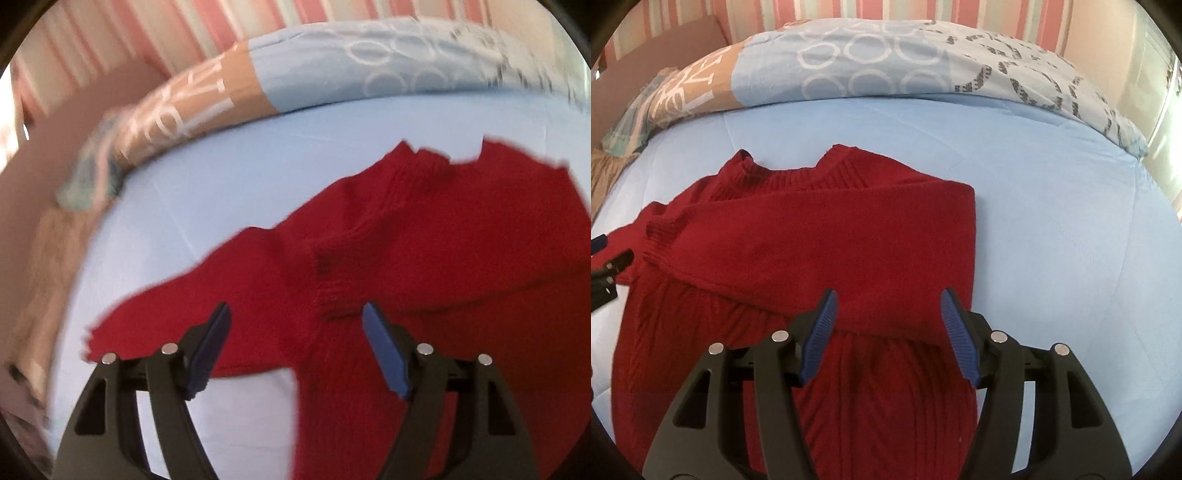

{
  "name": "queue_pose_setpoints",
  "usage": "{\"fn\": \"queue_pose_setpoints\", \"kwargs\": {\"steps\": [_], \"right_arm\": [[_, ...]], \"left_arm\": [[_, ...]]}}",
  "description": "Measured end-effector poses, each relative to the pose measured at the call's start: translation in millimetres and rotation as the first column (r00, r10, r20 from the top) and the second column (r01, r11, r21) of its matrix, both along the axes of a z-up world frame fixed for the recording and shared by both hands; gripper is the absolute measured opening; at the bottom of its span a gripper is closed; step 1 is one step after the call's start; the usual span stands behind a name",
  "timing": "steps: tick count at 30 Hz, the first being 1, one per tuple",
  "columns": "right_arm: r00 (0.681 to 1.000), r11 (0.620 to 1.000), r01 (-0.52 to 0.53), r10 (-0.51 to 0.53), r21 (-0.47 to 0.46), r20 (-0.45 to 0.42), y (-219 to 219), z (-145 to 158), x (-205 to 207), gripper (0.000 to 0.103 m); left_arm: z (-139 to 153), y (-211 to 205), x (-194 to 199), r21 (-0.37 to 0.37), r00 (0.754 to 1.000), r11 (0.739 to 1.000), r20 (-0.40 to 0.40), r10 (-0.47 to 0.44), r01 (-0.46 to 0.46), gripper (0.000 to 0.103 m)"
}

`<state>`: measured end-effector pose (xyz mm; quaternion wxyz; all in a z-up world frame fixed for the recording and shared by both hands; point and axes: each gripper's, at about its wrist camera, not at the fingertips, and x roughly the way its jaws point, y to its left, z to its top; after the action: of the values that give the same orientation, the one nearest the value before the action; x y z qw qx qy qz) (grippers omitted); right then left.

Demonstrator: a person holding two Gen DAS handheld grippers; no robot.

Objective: Fold small clothes
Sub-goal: 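Move the left tool over to the other sleeve cuff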

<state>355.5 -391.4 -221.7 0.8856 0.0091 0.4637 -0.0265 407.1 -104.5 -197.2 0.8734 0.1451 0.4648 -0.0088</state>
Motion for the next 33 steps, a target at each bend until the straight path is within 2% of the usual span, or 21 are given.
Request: {"fn": "queue_pose_setpoints", "kwargs": {"steps": [2,6,7,11,14,17,19,20,21,23,25,29,33], "right_arm": [[1.0,1.0,-0.005,0.005,-0.001,-0.024,1.1,-7.3,7.1,0.06],[0.996,0.999,0.001,-0.005,-0.048,-0.084,2.3,-26.6,19.0,0.059],[0.995,0.999,0.01,-0.015,-0.053,-0.095,0.4,-31.2,20.3,0.059],[0.994,0.997,0.014,-0.022,-0.075,-0.105,0.3,-35.9,24.9,0.059],[0.997,1.0,0.02,-0.022,-0.025,-0.075,0.5,-23.7,23.4,0.057],[1.0,1.0,0.022,-0.022,0.011,0.012,9.8,2.8,13.7,0.057],[0.999,1.0,0.015,-0.016,0.018,0.037,18.9,13.3,10.5,0.058],[0.999,1.0,0.009,-0.01,0.026,0.049,23.7,18.1,9.2,0.062],[0.998,0.999,-0.002,-0.001,0.042,0.067,30.2,23.7,7.0,0.072],[0.994,0.999,-0.02,0.015,0.049,0.108,45.5,35.2,1.6,0.08],[0.992,0.998,-0.039,0.033,0.043,0.12,63.6,44.1,-1.4,0.08],[0.99,0.997,-0.068,0.062,0.048,0.129,90.5,58.3,-3.3,0.08],[0.985,0.995,-0.101,0.097,0.021,0.143,120.4,70.1,-2.3,0.08]], "left_arm": [[-8.2,-5.6,13.9,-0.02,1.0,1.0,-0.026,0.008,-0.009,0.074],[-37.6,-25.1,30.5,0.046,0.997,0.998,-0.055,0.048,-0.045,0.074],[-43.7,-25.0,35.4,0.034,0.996,0.998,-0.073,0.054,-0.052,0.075],[-48.8,-23.3,40.7,0.026,0.996,0.999,-0.081,0.048,-0.046,0.08],[-42.2,-16.2,41.1,0.006,0.996,0.999,-0.081,0.037,-0.037,0.08],[-27.8,-6.7,29.7,-0.029,0.997,0.999,-0.065,0.033,-0.035,0.08],[-22.3,-2.0,25.1,-0.036,0.998,0.999,-0.058,0.028,-0.03,0.081],[-19.2,0.2,22.5,-0.034,0.998,0.999,-0.052,0.028,-0.029,0.081],[-15.8,4.2,19.3,-0.034,0.999,0.999,-0.044,0.027,-0.029,0.084],[-11.4,11.7,12.7,-0.03,0.999,0.999,-0.035,0.029,-0.03,0.09],[-7.8,21.2,3.1,-0.015,0.999,0.999,-0.022,0.033,-0.033,0.09],[-3.2,53.4,-10.7,-0.008,0.999,0.999,-0.017,0.048,-0.048,0.09],[-5.3,107.4,-25.9,0.011,0.994,0.994,-0.027,0.109,-0.109,0.09]]}}
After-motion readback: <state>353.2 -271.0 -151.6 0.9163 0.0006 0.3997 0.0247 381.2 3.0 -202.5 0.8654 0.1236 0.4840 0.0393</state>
